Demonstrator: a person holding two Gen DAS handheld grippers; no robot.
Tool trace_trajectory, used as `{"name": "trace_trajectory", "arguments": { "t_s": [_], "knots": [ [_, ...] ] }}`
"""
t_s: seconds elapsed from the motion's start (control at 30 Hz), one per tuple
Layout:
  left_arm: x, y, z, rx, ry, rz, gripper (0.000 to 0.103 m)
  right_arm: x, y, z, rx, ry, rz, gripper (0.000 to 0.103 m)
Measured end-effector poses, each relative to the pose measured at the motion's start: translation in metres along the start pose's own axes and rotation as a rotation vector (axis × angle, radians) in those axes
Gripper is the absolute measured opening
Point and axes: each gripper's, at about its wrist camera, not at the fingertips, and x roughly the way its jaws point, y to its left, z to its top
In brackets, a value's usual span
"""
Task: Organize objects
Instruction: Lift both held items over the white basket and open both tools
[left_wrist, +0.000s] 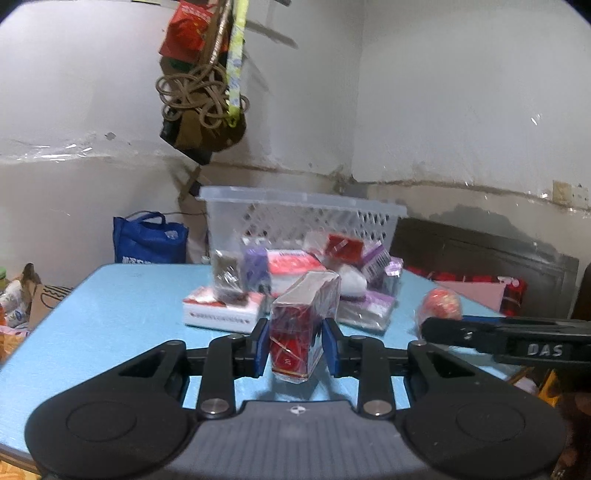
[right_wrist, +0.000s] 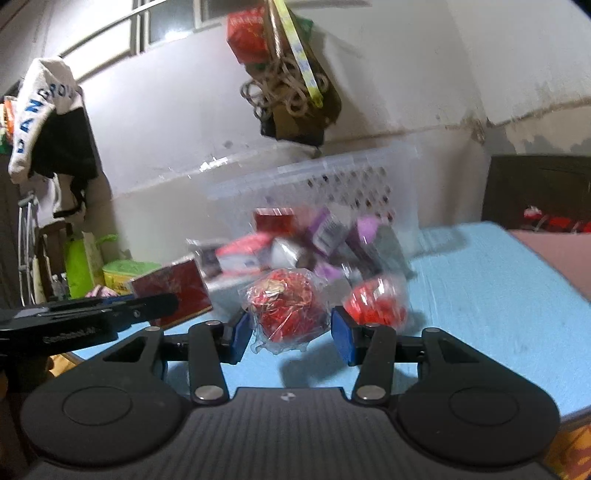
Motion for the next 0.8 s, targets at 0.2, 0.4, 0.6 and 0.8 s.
{"name": "trace_trajectory", "arguments": {
  "t_s": [0.2, 0.4, 0.6, 0.8],
  "knots": [
    [-0.007, 0.008, 0.015, -0.025, -0.035, 0.011, 0.034, -0.004, 0.002, 0.015, -0.014, -0.032, 0.01, 0.05],
    [-0.01, 0.012, 0.029, -0.035, -0.063, 0.008, 0.034, -0.007, -0.003, 0.027, -0.004, -0.059, 0.016, 0.05],
    [-0.004, 0.013, 0.048, -0.034, -0.077, 0.017, 0.034, -0.009, -0.008, 0.04, -0.02, -0.086, -0.011, 0.05],
    [0.003, 0.009, 0.06, -0.019, -0.085, 0.004, 0.034, -0.011, -0.015, 0.045, -0.026, -0.096, -0.02, 0.05]
  ]
}}
